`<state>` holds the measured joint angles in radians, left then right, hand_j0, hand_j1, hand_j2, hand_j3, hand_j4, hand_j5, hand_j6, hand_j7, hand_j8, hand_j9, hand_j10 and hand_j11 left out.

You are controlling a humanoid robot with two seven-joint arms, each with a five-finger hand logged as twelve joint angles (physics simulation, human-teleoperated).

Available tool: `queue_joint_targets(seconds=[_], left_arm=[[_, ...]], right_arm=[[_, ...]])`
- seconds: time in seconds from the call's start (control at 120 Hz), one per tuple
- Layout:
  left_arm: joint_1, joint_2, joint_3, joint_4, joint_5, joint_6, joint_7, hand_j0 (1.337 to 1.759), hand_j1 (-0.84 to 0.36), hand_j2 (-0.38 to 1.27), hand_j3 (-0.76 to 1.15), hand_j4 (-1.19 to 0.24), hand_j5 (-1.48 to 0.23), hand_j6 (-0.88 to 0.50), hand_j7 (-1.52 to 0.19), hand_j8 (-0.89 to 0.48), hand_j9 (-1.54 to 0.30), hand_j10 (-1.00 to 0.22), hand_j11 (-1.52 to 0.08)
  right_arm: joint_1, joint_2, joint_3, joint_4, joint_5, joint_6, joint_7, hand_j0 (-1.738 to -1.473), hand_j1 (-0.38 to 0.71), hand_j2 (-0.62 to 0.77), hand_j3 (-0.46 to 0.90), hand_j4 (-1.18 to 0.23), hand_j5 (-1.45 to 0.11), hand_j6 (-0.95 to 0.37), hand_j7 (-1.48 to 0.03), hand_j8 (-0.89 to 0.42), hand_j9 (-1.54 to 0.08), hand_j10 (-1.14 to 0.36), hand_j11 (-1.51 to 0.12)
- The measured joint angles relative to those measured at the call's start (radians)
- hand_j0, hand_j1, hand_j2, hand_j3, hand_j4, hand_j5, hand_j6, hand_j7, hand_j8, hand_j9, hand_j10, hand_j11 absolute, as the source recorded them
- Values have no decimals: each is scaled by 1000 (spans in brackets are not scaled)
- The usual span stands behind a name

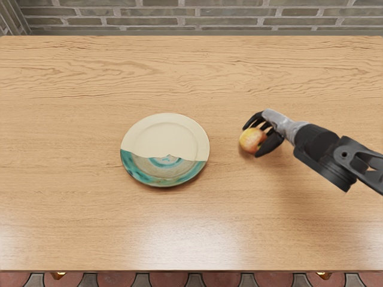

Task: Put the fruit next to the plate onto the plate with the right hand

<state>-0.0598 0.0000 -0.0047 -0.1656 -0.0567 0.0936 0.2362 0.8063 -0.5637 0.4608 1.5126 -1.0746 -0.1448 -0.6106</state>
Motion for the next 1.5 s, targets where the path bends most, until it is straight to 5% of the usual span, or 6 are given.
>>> queue_joint_targets(seconds=[1.083, 1.5], left_arm=[[0, 0, 0, 0, 0, 0, 0, 1658, 343, 1, 0, -6, -7, -6, -7, -6, -7, -6, -7], [0, 0, 0, 0, 0, 0, 0, 1658, 343, 1, 0, -6, -7, -6, -7, -6, -7, -6, -7]], right_arm=[[61, 179, 51, 20, 80, 25, 0, -1658, 189, 121, 0, -502, -665, -376, -658, -431, -666, -500, -666], [23, 269, 48, 19, 79, -124, 0, -1658, 173, 68, 0, -476, -626, -385, -623, -438, -627, -475, -627]])
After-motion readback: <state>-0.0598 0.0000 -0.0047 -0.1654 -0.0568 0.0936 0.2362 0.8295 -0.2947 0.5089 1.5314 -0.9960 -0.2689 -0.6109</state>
